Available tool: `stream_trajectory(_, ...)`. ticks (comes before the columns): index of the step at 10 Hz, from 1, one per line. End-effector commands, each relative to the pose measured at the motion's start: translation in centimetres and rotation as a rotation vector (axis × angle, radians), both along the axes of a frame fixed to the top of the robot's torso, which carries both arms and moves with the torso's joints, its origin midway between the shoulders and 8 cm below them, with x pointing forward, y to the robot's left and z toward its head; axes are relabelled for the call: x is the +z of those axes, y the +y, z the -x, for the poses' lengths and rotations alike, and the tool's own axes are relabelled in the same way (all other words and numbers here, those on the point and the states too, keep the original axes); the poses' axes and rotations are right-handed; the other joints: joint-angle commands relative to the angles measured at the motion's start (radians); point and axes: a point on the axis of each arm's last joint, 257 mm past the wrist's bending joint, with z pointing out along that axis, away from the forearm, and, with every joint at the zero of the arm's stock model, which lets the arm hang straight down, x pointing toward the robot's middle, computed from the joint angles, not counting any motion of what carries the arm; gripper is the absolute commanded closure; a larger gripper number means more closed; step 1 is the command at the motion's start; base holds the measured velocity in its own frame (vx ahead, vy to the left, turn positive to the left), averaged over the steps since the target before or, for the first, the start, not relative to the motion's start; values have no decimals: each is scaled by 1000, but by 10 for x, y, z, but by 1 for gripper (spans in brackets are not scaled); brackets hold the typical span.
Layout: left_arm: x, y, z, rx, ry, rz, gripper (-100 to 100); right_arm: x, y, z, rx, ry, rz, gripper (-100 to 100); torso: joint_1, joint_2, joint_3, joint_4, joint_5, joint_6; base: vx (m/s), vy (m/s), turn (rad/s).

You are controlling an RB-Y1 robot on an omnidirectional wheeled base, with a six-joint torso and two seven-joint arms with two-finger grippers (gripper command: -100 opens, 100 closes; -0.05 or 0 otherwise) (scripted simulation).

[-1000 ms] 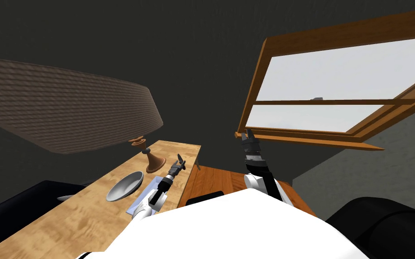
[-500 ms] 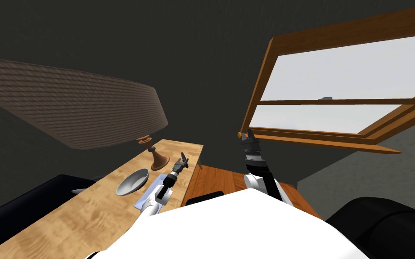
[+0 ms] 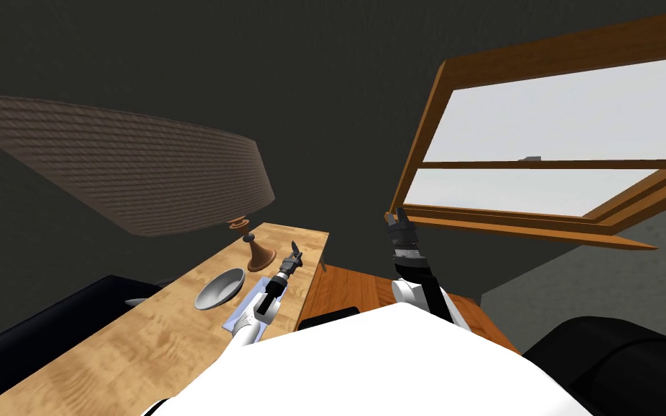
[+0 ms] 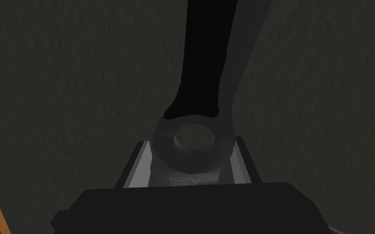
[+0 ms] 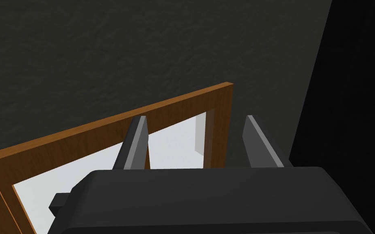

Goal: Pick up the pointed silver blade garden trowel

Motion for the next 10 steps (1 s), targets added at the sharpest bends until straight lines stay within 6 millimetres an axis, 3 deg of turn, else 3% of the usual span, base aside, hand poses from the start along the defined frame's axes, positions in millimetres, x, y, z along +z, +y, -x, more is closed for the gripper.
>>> stream_trajectory(1,0,0,0,0,0,0,100,0,0,0,0,0,0,0,0,0,0,0,0,0,0,0,0)
stream_trajectory(4,0,0,0,-1,-1,-4,100,0,0,0,0,0,0,0,0,0,0,0,1,0,0,0,0)
stream_trajectory(5,0,0,0,-1,-1,-4,0,0,0,0,0,0,0,0,0,0,0,0,1,0,0,0,0)
stream_trajectory(6,-7,7,10,-23,6,-4,100,0,0,0,0,0,0,0,0,0,0,0,1,0,11,-60,-90)
stream_trajectory(10,-10,23,18,-17,9,21,100,0,0,0,0,0,0,0,-6,-1,-2,-2,2,3,8,-72,-46)
